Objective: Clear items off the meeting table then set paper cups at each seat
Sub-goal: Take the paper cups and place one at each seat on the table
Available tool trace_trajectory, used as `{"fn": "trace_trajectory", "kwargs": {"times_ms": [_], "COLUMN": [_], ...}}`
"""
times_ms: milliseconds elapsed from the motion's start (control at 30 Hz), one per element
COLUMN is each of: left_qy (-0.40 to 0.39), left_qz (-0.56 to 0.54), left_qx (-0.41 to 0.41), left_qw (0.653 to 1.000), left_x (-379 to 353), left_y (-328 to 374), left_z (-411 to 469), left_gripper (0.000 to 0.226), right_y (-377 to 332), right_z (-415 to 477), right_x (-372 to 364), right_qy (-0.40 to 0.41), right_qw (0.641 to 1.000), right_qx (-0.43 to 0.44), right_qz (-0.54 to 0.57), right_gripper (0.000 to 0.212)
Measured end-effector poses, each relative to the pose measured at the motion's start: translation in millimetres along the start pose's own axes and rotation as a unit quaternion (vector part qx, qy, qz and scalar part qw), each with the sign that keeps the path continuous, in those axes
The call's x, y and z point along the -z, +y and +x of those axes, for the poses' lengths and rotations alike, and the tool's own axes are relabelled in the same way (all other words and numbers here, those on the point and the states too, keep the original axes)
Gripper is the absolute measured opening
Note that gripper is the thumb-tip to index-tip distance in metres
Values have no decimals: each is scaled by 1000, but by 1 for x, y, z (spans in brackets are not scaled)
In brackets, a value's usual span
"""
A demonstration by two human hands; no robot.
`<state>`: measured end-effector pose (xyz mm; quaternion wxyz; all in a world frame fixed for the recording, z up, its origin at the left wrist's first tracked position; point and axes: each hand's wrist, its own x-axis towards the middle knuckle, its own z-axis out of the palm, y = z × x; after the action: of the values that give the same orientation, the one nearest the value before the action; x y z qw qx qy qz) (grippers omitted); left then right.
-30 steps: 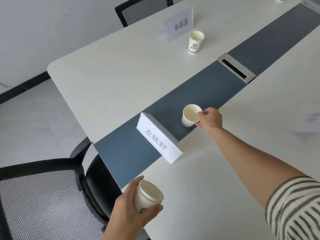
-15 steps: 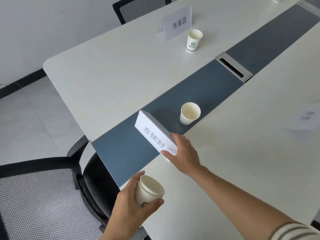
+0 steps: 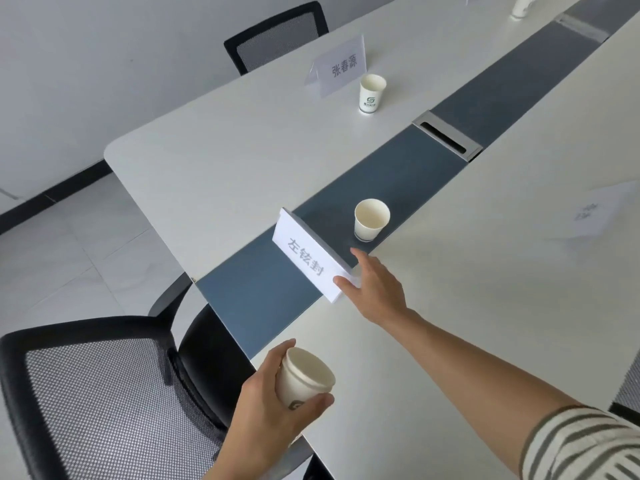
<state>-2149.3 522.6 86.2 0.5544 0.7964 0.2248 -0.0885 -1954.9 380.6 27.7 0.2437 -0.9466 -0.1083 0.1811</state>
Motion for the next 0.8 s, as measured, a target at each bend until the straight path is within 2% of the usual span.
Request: {"fn": "trace_trajectory", "kwargs": {"times_ms": [167, 267, 433, 633, 800], "left_qy": [-59, -118, -207, -298, -401], "left_qz": [33, 61, 95, 137, 180], "left_qx": [-58, -96, -164, -242, -303], "left_qw": [996, 986, 960, 913, 846], "left_x": [-24, -54, -117, -196, -262], "left_y": [30, 55, 87, 94, 94], "left_z": [-11, -26, -76, -167, -240], "left_gripper": [84, 72, 68, 75, 75], "right_y": [24, 48, 103, 162, 205], "right_z": [-81, -153, -278, -430, -541], "right_x": [51, 80, 104, 109, 106], "right_qy": [31, 61, 127, 205, 229], "right_qw": [998, 992, 975, 932, 894], "right_qx": [0, -5, -76, -160, -217], "right_qz": [62, 106, 167, 253, 319], "right_gripper": [34, 26, 19, 6, 7]}}
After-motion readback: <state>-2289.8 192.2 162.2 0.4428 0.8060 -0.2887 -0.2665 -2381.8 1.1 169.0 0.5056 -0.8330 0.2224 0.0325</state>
